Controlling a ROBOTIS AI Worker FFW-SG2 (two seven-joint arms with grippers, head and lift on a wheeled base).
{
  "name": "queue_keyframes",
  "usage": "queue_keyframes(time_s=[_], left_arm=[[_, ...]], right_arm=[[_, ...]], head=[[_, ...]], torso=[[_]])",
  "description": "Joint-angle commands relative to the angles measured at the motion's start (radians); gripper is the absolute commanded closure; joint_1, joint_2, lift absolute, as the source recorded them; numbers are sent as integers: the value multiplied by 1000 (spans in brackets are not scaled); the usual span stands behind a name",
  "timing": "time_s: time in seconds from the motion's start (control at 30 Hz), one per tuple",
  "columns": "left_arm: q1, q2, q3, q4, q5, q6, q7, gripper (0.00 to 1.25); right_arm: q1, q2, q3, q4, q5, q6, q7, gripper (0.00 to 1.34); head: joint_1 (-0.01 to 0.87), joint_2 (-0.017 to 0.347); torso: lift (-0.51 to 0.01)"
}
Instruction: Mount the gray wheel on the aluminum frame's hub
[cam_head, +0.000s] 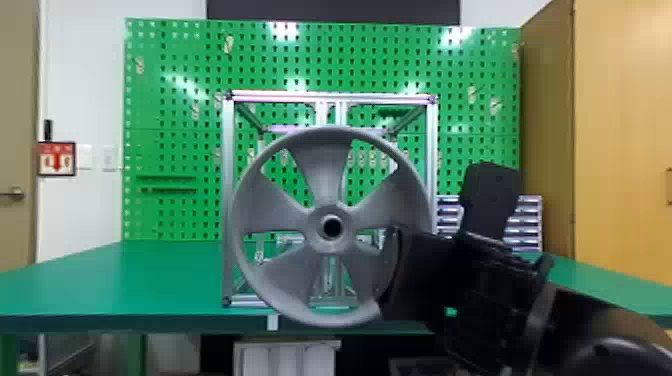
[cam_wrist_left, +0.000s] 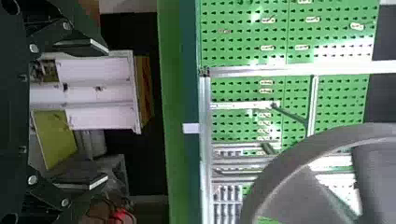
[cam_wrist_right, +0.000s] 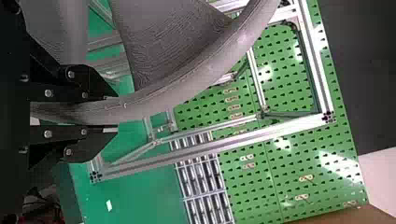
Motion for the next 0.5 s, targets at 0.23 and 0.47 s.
queue_keyframes(time_s=[0.23, 0.47], left_arm=[[-58, 0, 16, -56, 342, 75, 75, 337], [-105, 0, 11, -56, 516, 76, 97, 361]], right_arm=[[1, -2, 0, 6, 0, -6, 0, 1225], [1, -3, 6, 12, 0, -10, 0, 1225]], head=[[-5, 6], [-5, 6]], torso=[[-499], [-499]])
